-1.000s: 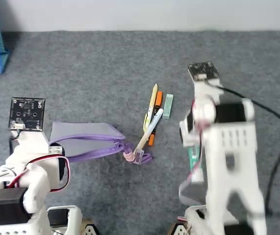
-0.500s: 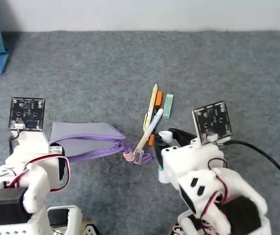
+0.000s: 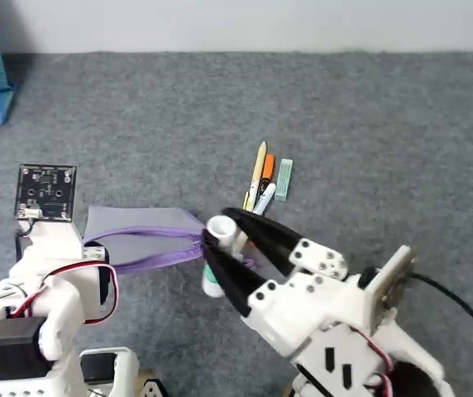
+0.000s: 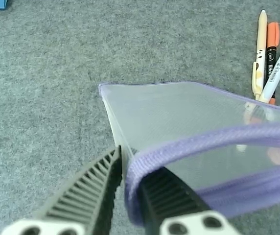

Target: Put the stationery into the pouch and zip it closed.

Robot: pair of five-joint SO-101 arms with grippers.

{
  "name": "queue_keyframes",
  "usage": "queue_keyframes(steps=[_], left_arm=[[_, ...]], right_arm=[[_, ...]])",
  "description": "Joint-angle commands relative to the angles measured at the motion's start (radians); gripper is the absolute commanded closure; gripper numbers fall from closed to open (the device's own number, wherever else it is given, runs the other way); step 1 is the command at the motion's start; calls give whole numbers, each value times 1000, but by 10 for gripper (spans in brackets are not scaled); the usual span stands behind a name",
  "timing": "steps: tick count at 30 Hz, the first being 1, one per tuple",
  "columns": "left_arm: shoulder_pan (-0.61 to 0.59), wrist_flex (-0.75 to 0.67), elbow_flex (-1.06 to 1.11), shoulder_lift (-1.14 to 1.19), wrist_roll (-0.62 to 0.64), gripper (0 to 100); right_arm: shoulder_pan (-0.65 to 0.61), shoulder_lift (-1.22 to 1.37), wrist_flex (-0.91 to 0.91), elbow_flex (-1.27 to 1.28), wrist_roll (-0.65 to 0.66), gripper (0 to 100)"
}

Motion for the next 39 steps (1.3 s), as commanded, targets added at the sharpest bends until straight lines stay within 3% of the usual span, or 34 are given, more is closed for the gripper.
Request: queue_keyframes(steps=[1,10,16,26,34,39], left_arm=[[-2,18,-24,6,12,988],[0,18,-24,6,12,988],[-2,18,-24,6,12,988],[-3,18,-24,6,12,988],[-3,18,-24,6,12,988],[-3,18,-22,6,12,988]], right_arm=[[-16,-12,-166,58,17,991],[-128,-4,-506,218,34,991],[-137,76,-723,358,180,991],[-71,364,-980,370,186,991],[-25,435,-1001,460,190,983],[-28,371,-929,491,187,809]])
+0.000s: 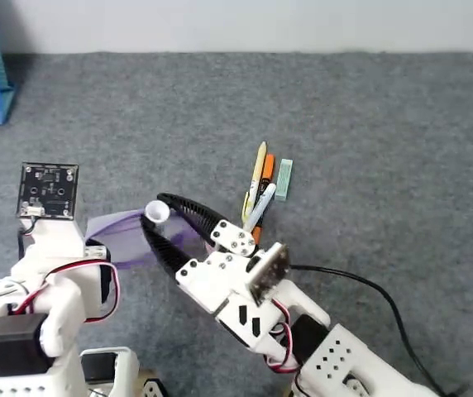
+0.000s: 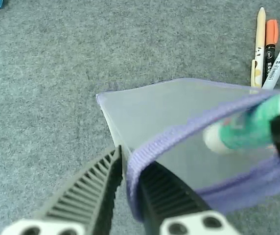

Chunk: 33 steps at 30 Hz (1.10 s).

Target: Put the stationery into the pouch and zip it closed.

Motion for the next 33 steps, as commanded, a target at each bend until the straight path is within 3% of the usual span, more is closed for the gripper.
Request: queue_keyframes(steps=[1,9,16,25,33], left_arm=[[-8,18,-22,-3,9,988],[-6,18,-22,-3,9,988],[-6,18,-22,-3,9,988],[-8,18,-22,-3,9,988],[-8,20,-22,-3,9,988]], right_arm=[[16,-84,105,-18,8,780],[77,-378,608,-193,-95,875],[346,-424,990,-334,-195,886],[545,-236,1127,-339,-193,883],[659,338,1125,-575,-255,882]])
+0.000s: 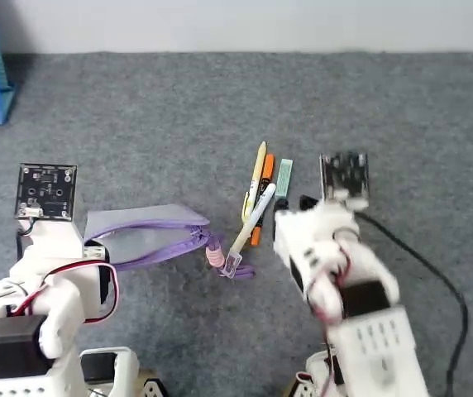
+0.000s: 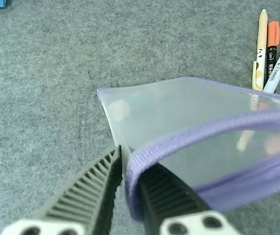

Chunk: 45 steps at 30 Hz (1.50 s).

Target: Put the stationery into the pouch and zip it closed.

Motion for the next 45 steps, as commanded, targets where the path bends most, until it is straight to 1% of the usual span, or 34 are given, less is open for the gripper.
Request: queue_keyframes(steps=[1,5,7,10,12,17,23,28,32,34,37,39,40,42,45], left_arm=[[-3,20,-21,-2,12,988],[-3,20,-21,-2,12,988],[-3,20,-21,-2,12,988],[-3,20,-21,-2,12,988],[-3,20,-21,-2,12,988],[-3,20,-21,-2,12,988],[-2,20,-19,-2,12,988],[3,18,10,-2,12,988],[2,18,13,-2,11,988],[3,18,13,-2,11,988],[3,18,12,-2,11,988],[3,18,12,-2,11,988],[3,18,12,-2,11,988],[3,18,12,-2,11,988],[2,18,12,-2,11,988]], right_arm=[[56,312,10,-219,-72,882],[64,648,93,-479,-91,872],[62,808,133,-609,-92,825],[64,1015,186,-796,-92,730],[62,1130,217,-905,-92,703],[61,1354,219,-1112,-91,702],[62,1563,219,-1313,-86,702],[67,1710,219,-1438,-84,702],[99,1784,222,-1481,-84,704],[113,1799,222,-1481,-83,736],[130,1804,220,-1481,-77,874],[140,1804,225,-1481,-41,973],[145,1804,228,-1481,-31,997],[159,1802,254,-1479,-20,969],[179,1791,303,-1479,-20,992]])
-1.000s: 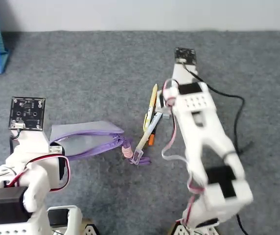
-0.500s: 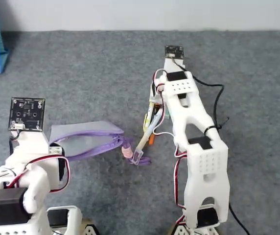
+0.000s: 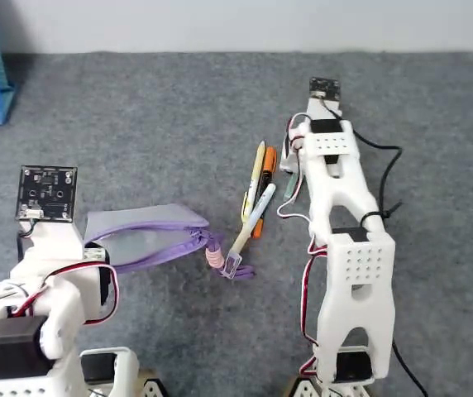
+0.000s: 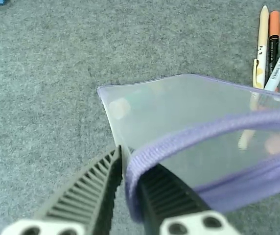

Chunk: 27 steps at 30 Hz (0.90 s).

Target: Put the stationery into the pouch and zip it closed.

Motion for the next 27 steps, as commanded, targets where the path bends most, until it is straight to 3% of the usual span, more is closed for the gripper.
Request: queue_keyframes(steps=[1,18,27], left_arm=[[3,18,-8,8,11,988],[2,17,-8,8,11,988],[0,17,-8,8,11,988]], right_arm=[[13,-16,70,-23,14,991],[51,-341,634,-15,84,991],[44,-668,576,377,89,991]])
